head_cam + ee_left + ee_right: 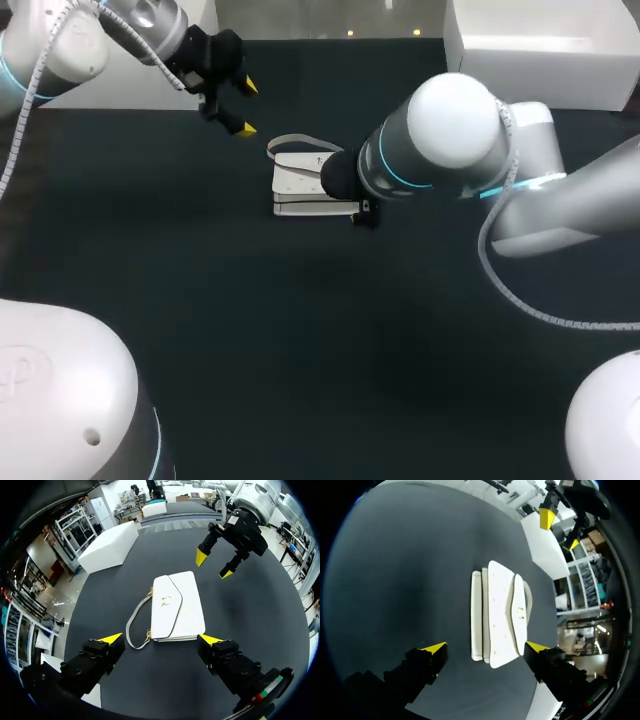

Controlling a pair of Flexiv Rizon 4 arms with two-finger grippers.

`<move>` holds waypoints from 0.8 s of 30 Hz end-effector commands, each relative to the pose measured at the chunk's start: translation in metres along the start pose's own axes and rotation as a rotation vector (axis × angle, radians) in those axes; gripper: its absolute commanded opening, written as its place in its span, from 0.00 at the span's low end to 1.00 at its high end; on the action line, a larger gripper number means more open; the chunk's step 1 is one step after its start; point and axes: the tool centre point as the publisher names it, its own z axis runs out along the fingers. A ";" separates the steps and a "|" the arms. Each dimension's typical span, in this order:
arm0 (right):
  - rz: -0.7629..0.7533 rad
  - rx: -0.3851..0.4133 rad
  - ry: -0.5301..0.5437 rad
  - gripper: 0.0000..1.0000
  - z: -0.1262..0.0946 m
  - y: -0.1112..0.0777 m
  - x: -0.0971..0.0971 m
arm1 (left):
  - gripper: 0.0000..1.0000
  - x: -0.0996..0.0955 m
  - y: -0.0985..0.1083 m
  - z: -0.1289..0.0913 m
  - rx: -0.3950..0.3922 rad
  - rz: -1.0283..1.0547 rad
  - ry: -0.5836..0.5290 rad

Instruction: Pick up the bag, open it, inspect its contents, close it, and place it on the opposite side

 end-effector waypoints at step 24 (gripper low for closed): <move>-0.078 -0.005 -0.241 0.41 0.058 -0.013 -0.015 | 1.00 0.024 -0.010 0.023 0.116 0.246 -0.051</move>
